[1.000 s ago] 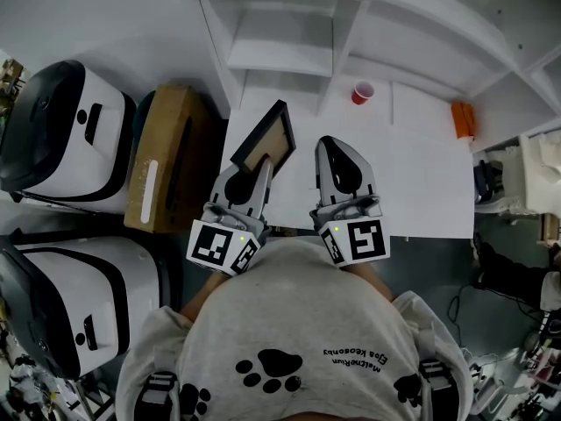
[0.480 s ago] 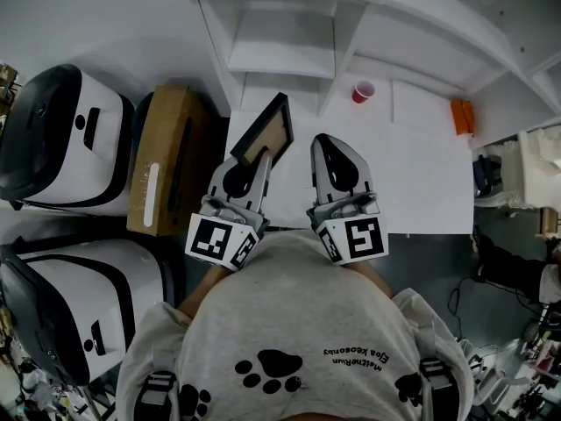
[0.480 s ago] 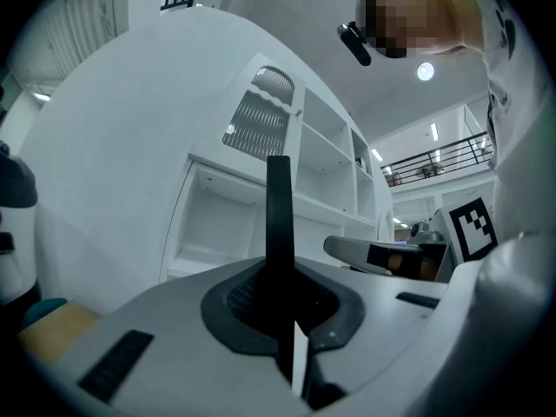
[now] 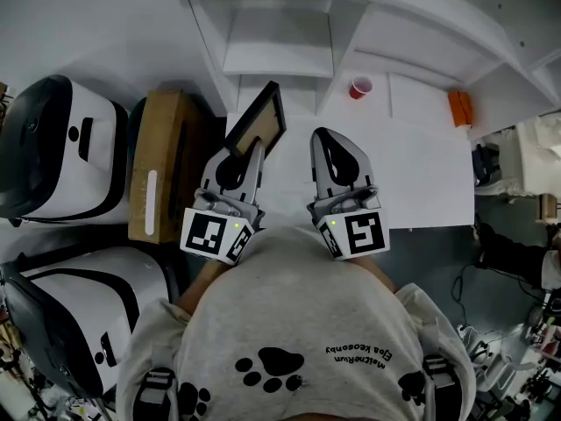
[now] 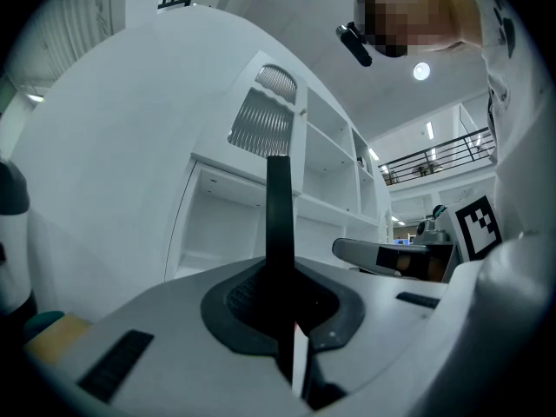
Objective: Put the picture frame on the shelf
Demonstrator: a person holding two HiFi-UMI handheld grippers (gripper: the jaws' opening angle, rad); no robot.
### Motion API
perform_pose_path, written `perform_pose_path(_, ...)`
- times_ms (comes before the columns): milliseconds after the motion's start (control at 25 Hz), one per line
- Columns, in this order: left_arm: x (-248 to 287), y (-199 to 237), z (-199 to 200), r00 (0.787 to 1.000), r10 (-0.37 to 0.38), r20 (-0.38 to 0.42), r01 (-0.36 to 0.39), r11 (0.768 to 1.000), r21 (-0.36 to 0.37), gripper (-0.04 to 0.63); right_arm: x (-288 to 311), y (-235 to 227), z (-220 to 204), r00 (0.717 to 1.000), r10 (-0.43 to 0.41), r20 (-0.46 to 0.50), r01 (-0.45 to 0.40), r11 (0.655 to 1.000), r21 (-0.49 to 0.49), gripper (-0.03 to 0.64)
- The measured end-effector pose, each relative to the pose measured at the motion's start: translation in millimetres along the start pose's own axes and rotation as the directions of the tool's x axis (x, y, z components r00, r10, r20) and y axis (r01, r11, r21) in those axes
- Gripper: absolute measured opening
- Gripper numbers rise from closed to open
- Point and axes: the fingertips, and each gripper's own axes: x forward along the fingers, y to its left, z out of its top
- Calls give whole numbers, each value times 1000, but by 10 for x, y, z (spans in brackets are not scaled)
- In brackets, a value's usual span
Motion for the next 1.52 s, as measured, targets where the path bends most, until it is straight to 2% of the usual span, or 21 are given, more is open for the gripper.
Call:
perform_pose_path(680,370,299,-19,1000,-13,-28,16,995,97,28,419,-187,-165,999,-17,-30,17,1000,13,38)
perform_pose_path(920,574,371,-51,998,-20,-54,29,986,164,28,538,-333,-257,998,-35,-57,36,999,31,38)
perform_pose_path(1080,724,436,-3,1000,-3,-22,6,990,140,28,634,-405,-320,997,-38,-66,41,999,37,38)
perform_pose_path(1160,764,482,-21,999,-1,-41,8,988,153,28,683,-420,-338,997,-38,-71,41,998,39,38)
perform_pose_path(1240,803,526,15,1000,7,-18,-4,988,155,28,723,-422,-361,996,-38,-75,41,998,41,38)
perform_pose_path(1520,965,632,4,999,33,-17,-28,975,222,28,830,-498,-459,995,-35,-94,40,998,51,38)
